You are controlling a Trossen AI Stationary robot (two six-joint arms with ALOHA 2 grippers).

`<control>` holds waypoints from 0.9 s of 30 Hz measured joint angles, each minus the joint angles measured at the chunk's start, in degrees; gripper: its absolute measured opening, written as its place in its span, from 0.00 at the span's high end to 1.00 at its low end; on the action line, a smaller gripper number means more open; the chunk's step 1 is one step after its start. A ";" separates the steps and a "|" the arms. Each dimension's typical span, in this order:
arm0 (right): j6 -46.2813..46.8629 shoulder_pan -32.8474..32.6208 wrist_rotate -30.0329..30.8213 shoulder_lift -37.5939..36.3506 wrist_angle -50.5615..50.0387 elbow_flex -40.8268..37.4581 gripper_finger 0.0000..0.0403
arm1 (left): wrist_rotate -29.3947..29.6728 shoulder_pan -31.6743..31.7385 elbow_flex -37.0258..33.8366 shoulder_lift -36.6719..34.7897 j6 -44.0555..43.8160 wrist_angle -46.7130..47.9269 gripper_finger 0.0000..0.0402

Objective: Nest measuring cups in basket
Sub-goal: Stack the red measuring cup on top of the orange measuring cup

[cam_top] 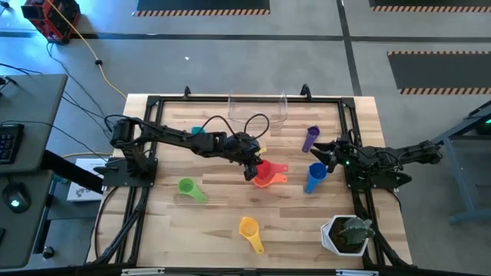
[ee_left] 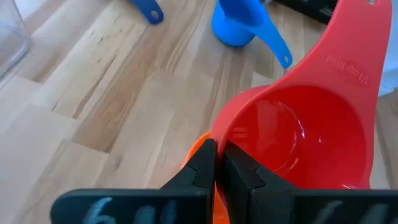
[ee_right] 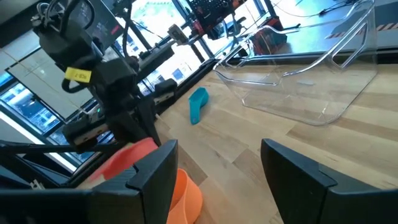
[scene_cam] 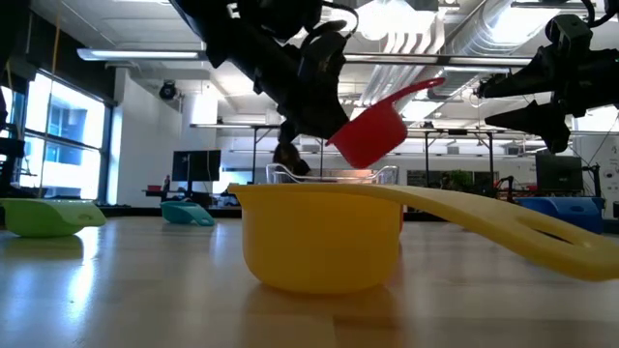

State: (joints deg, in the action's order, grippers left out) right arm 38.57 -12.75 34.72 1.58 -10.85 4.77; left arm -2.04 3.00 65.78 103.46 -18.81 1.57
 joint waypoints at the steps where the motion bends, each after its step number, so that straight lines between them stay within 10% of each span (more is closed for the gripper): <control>1: 0.00 0.00 0.00 0.00 0.00 0.00 0.45 | 0.11 -0.15 -0.01 0.15 0.00 0.38 0.99; 27: 0.02 0.00 -0.33 0.00 0.00 -0.02 0.45 | 1.03 -0.82 0.00 1.71 1.00 2.45 0.91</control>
State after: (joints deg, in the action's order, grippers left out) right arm 38.59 -12.75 34.39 1.58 -10.85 4.76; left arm -1.02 2.17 65.78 105.16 -17.81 4.02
